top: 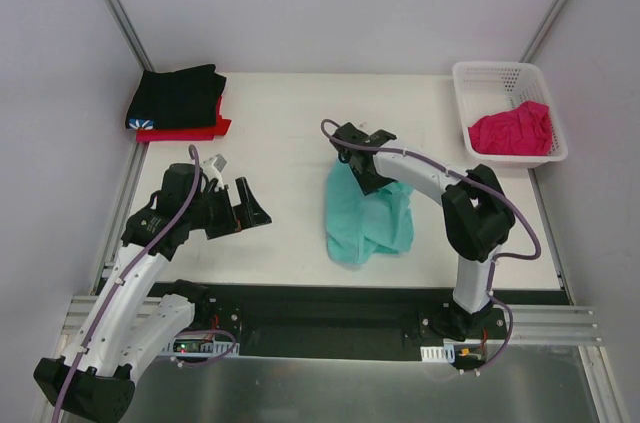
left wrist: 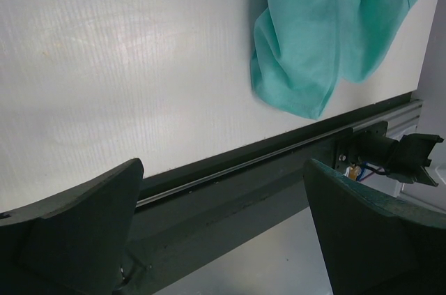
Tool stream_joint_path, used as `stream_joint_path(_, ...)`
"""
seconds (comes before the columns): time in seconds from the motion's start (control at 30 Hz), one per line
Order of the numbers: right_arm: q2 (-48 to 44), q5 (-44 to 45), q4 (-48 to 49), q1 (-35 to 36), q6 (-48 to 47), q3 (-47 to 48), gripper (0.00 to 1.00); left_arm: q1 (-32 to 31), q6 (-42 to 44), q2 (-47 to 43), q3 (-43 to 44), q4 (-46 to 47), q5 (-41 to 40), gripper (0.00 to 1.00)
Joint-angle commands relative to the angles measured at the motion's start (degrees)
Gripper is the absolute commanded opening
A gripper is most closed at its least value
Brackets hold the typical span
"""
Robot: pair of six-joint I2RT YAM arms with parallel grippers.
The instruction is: Fold and stack the t-shirts
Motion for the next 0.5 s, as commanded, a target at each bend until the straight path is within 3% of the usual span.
stream_joint_path(0.0, 1.4, 0.4, -2.0, 0.5, 1.4, 0.7, 0.56, -0.8, -0.9, 0.3, 0.4, 1.5, -0.5, 0.99)
stream_joint_path(0.33, 8.7, 7.6, -1.4, -0.8, -1.6, 4.2, 0.52, -0.9, -0.8, -0.4, 0.5, 1.5, -0.2, 0.99)
stream_joint_path(0.43, 10.1, 10.4, -1.1, -2.1, -2.4, 6.8, 0.23, -0.9, -0.8, -0.5, 0.7, 1.4, -0.1, 0.99)
stream_joint_path(0.47, 10.1, 11.1, -1.3, -2.2, -2.7, 7.7, 0.07, -0.9, -0.9, -0.4, 0.9, 1.5, -0.2, 0.99)
